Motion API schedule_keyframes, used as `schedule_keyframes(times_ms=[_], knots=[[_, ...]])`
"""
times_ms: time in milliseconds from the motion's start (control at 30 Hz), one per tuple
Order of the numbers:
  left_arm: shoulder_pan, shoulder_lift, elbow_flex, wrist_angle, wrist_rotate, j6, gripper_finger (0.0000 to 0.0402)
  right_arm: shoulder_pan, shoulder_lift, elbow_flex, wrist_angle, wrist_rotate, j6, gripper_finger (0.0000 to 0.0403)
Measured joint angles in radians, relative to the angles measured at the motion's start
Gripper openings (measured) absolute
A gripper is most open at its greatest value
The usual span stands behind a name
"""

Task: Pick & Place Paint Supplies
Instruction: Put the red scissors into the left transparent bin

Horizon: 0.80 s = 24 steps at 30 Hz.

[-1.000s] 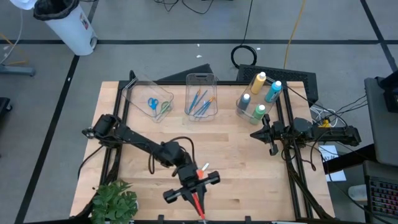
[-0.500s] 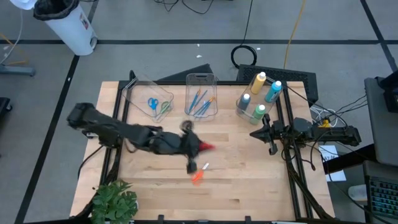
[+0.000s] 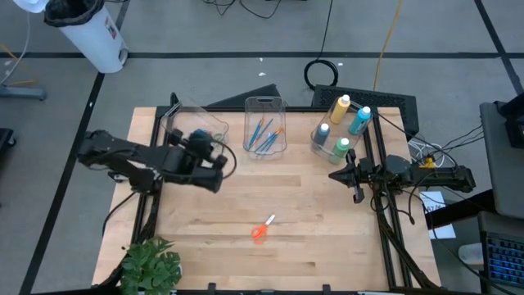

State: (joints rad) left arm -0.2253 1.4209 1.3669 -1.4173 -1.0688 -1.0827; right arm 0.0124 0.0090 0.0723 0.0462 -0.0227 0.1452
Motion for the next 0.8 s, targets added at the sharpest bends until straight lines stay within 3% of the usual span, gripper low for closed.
schedule_keyframes(times_ms=[100,267,533,800], knots=[[0.084,0.002,-0.079,-0.058,0.018,-0.097,0.0024,0.000,0.000,0.000,0.000,0.000,0.000,0.0000],[0.262,0.000,-0.228,-0.037,0.097,-0.085,0.0030,0.000,0.000,0.000,0.000,0.000,0.000,0.0000],[0.549,0.000,-0.431,0.198,0.236,0.115,0.0033,0.000,0.000,0.000,0.000,0.000,0.000,0.0000],[0.665,-0.002,-0.517,0.523,0.350,0.356,0.0034,0.000,0.000,0.000,-0.001,0.018,-0.003,0.0000]])
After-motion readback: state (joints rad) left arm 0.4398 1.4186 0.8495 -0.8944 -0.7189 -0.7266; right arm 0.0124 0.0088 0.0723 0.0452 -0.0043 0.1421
